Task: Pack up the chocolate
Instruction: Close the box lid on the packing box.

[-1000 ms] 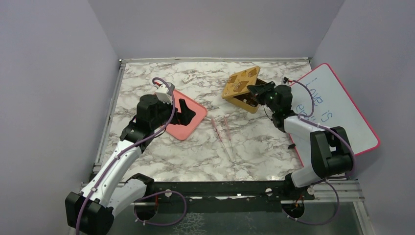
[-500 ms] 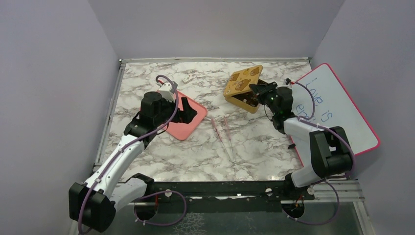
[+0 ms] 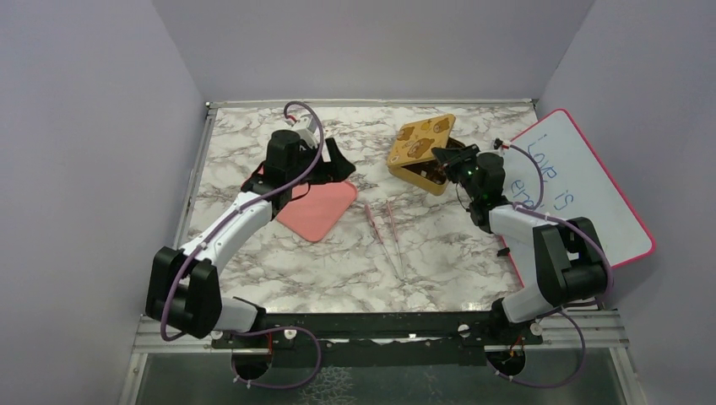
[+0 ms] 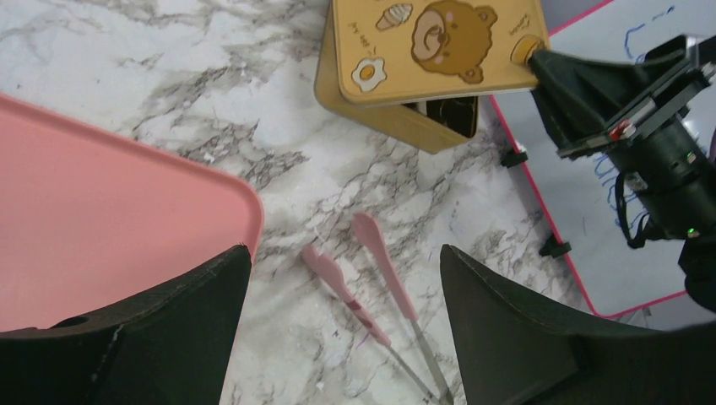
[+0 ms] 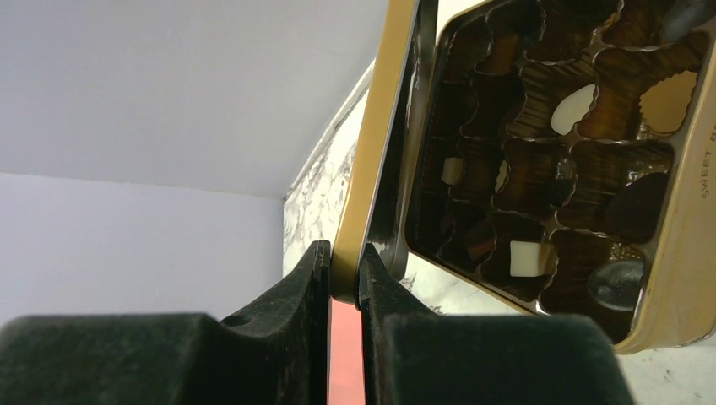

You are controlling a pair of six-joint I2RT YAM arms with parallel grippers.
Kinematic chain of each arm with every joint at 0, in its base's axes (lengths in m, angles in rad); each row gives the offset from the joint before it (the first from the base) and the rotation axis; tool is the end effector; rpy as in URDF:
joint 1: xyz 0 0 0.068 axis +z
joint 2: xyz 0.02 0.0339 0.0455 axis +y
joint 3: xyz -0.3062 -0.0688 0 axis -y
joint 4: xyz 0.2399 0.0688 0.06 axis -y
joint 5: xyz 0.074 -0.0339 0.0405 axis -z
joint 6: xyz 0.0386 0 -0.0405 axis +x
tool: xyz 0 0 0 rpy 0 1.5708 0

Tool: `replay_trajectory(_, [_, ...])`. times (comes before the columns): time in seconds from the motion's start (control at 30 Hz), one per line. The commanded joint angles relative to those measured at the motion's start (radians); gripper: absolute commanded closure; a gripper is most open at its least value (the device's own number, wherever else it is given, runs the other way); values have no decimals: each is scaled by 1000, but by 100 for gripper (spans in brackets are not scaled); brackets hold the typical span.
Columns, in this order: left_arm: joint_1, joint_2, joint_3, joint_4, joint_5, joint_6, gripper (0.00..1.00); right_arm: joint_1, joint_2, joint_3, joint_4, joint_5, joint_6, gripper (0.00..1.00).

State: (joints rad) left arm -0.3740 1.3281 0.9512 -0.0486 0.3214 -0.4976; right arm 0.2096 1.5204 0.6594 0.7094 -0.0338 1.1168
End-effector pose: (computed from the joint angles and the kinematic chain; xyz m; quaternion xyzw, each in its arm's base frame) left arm 0.2677 -0.1181 0.3326 0.0353 0.8334 -0.3477 0.4281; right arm 0.3105 0.0674 0.2594 0.3225 0.6866 0.4112 0.5055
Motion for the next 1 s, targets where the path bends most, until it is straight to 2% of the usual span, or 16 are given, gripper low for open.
replay_trajectory(0.0, [4,91,99,150,-24,-87,18,-14,-24,-9,33,66,-20,99])
replay_trajectory(0.3, [1,373,270,253,0,-113,28,-22,-18,-13,35,108,48,99])
replay_trajectory(0.4, [-1,452,321,287,8,-121,28,-22,-18,-17,35,117,66,99])
replay_trajectory(0.57, [-21,616,428,331,102,-109,29,-22,-30,-44,24,142,52,96])
replay_trajectory(0.67, [-26,720,512,337,164,-92,35,-24,-30,-58,26,140,35,95])
replay_trajectory(0.97, [-34,870,599,368,215,-102,43,-24,-37,-85,19,121,-12,90])
